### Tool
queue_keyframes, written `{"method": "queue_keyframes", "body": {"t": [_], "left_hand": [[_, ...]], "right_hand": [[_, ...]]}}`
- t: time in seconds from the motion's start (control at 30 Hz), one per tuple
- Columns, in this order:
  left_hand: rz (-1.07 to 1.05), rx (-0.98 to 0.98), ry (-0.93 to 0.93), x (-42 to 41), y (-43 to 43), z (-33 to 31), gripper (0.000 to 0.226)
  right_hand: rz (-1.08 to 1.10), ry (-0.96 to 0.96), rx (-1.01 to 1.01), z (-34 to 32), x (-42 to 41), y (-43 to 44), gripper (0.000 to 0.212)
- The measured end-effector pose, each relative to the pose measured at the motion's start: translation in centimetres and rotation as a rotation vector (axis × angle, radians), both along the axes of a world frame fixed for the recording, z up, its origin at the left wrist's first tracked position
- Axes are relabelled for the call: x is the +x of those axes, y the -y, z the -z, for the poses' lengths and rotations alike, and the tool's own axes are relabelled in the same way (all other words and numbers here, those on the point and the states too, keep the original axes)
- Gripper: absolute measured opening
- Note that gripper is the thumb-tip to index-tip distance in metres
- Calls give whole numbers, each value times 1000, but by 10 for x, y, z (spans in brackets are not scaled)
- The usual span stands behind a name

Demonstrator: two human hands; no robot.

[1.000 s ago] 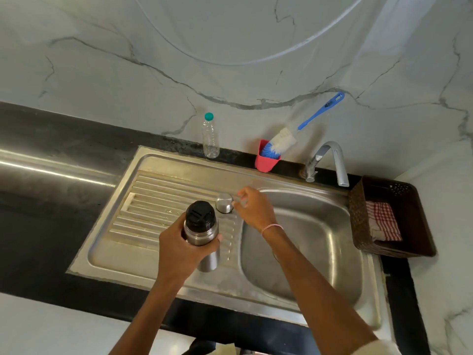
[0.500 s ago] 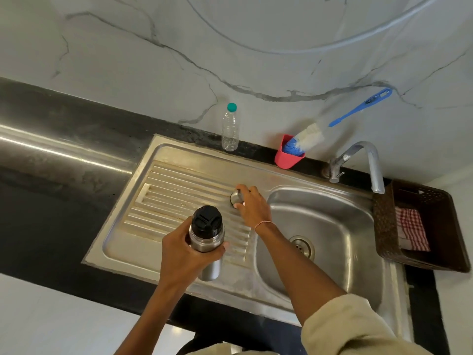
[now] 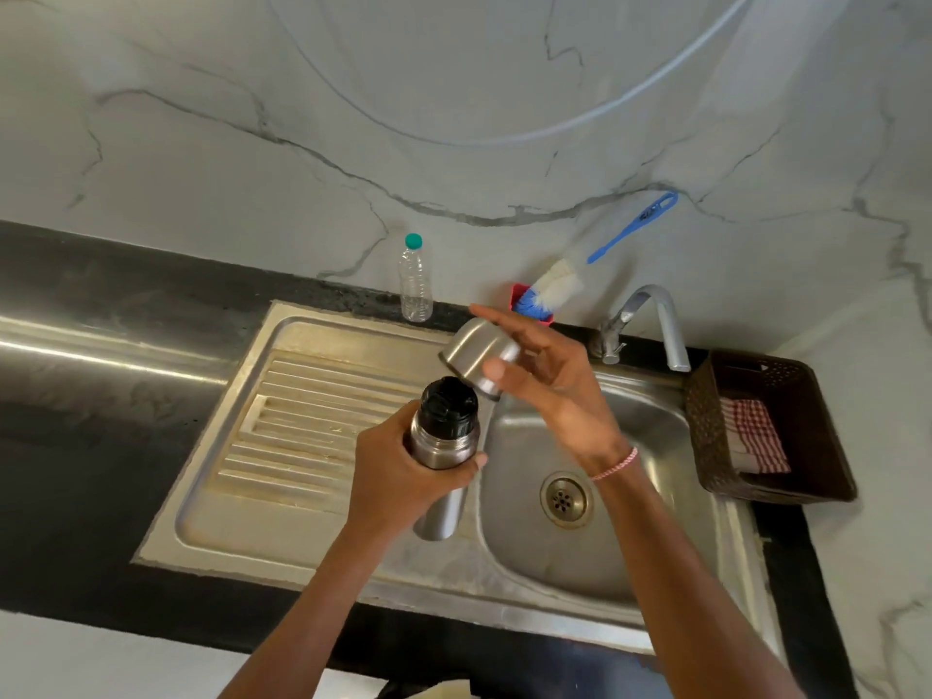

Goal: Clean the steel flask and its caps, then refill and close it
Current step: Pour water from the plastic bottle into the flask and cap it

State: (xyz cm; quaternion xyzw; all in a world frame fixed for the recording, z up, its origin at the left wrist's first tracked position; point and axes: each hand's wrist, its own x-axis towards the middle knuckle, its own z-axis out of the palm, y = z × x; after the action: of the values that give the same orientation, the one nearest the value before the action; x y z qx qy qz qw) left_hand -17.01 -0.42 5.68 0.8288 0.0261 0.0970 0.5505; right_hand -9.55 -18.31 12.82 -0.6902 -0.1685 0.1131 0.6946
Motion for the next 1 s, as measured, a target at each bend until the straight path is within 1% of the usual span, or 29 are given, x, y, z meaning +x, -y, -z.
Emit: {"method": "queue_keyframes", "body": {"t": [0.1, 0.23, 0.33, 0.4, 0.5, 0.73, 0.83, 0.93, 1.0], "left_hand": [[53, -6, 15, 3, 18, -15, 47], [101, 27, 43, 5, 42, -30, 44], [135, 28, 51, 6, 55, -37, 38], [153, 26, 52, 5, 61, -43, 41], [191, 37, 41, 5, 65, -51, 39], [338, 9, 7, 3, 66, -79, 38], [448, -102, -26, 2, 62, -88, 32], [552, -242, -63, -1, 62, -97, 23], [605, -331, -71, -2, 62, -102, 21]], "right_hand": [[-56, 133, -187, -25, -16, 21, 58], [-58, 366, -430, -39, -27, 43, 61], [-56, 431, -503, -43, -34, 57, 62], [-43, 426, -508, -47, -39, 65, 62], [-42, 385, -502, -55, -45, 73, 61], [-111, 286, -444, -72, -53, 86, 59], [-199, 221, -413, -81, -54, 90, 60], [-281, 199, -378, -95, -52, 92, 59], [-321, 194, -360, -104, -50, 92, 57]]}}
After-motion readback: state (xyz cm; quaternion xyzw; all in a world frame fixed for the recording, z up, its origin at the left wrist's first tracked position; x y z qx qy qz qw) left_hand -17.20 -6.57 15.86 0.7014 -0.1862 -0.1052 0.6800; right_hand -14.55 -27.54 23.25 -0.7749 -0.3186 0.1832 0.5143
